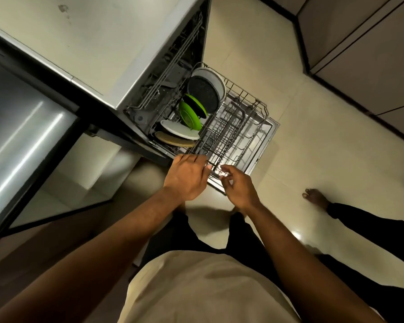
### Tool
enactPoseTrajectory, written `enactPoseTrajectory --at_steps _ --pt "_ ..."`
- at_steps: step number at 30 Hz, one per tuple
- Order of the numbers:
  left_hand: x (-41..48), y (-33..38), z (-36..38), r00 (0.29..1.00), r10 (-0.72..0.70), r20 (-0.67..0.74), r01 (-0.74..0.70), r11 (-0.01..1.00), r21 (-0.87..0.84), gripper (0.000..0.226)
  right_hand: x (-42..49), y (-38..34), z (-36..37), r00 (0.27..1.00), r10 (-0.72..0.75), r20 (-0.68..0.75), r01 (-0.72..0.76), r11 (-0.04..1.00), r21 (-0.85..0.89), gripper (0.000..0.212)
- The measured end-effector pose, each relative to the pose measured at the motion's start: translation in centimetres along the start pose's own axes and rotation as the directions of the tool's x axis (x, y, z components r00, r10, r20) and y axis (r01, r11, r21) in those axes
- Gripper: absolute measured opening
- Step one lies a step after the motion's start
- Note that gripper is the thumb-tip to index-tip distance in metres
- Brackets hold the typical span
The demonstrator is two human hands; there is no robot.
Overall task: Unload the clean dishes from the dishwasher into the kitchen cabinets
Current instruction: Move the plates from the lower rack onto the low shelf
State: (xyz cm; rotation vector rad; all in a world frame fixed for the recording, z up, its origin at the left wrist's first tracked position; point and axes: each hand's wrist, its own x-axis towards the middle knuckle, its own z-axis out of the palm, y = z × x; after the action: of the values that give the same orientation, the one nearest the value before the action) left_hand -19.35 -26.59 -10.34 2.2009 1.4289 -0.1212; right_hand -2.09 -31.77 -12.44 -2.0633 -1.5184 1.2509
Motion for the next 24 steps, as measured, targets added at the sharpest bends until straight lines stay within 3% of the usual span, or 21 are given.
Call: enactPoseTrajectory --at_steps 7,13,19,24 --pt "3.0 5.8 1.4 0.990 -0.141 -0.030 0.139 0.989 -0.056 0.053 0.8 6.1 -6.2 0.999 -0.044 0.027 0.043 0.999 0.016 0.036" --pt "4.8 14.2 4.9 0.926 -0.374 -0.059 0.363 0.921 -0.137 0.066 2.0 12.0 -13.9 0.993 -0.055 0.104 0.051 0.998 0.036 0.036" --pt "6.5 23.4 8.3 0.907 -0.417 0.063 0.419 0.879 -0.228 0.070 3.7 16.0 -21.1 0.992 -0.060 0.112 0.055 0.997 0.051 0.038" --pt "9.6 25.5 7.8 0.864 -0.441 0.243 0.488 0.852 -0.188 0.047 5.9 17.7 -24.3 0.992 -0.027 0.123 0.019 0.998 0.063 0.036"
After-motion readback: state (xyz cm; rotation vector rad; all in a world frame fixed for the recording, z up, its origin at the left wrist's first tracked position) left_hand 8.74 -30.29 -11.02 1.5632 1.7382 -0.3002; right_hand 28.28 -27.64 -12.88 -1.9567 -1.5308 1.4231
